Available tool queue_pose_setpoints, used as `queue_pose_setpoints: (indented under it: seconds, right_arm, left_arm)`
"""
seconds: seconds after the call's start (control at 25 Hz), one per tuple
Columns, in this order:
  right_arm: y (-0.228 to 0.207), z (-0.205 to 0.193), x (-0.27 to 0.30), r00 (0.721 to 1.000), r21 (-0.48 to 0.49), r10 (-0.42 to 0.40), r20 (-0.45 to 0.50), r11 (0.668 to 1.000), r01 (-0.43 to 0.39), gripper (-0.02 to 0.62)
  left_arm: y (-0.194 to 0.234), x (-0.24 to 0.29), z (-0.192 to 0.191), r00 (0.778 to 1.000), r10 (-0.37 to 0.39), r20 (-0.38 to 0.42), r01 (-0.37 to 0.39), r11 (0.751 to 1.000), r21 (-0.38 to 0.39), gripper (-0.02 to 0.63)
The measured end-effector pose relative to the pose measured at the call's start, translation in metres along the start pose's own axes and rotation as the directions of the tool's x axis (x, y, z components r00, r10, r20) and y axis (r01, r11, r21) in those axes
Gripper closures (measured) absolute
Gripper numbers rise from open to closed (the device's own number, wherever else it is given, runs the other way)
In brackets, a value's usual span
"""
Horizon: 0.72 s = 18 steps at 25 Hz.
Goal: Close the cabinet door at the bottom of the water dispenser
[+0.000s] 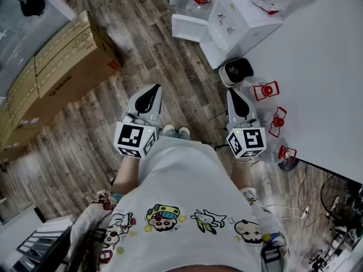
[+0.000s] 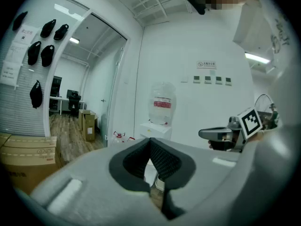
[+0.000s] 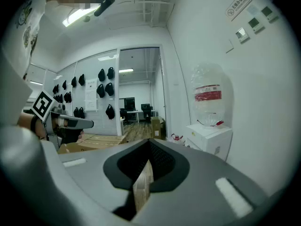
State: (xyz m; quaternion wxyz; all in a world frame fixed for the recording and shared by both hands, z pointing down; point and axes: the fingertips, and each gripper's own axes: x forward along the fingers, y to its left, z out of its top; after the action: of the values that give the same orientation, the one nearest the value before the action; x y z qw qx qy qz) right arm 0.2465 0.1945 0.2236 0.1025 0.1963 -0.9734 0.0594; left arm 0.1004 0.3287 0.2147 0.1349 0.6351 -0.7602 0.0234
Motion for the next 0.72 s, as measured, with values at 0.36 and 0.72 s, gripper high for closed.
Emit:
queue_pose_setpoints:
  seconds: [0.36, 0.72]
  right_arm:
    - [-0.012, 0.001, -0.015, 0.998, 0.052, 0.008, 0.056, 0.999, -0.011, 0.586]
    - [-0.011, -0.003, -0.021, 0.994, 0.076, 0.087, 0.067, 0.993, -0.092, 0.554]
  left_arm:
    - [-0.013, -0.006, -0.002, 0.999, 0.033, 0.025, -0.032, 0.999, -0.016, 0.606]
    - [-0.024, -0.007, -0.010, 0.997, 0.075, 0.015, -0.075, 0.997, -0.030, 0.534]
